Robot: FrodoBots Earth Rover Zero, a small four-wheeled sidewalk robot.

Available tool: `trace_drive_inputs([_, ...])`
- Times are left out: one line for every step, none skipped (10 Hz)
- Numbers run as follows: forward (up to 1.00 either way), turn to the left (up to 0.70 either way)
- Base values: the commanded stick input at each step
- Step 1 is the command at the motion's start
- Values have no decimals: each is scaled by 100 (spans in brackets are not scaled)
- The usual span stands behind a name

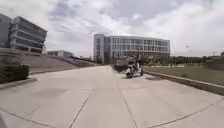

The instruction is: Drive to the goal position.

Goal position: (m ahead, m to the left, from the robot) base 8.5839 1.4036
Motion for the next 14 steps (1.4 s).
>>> trace_drive_inputs([100, 0])
trace_drive_inputs([100, 0])
trace_drive_inputs([100, 0])
trace_drive_inputs([100, 0])
trace_drive_inputs([100, 0])
trace_drive_inputs([100, 0])
trace_drive_inputs([100, 0])
trace_drive_inputs([100, 0])
trace_drive_inputs([100, 0])
trace_drive_inputs([100, 0])
trace_drive_inputs([100, 26])
trace_drive_inputs([100, 40])
trace_drive_inputs([100, 40])
trace_drive_inputs([100, 33])
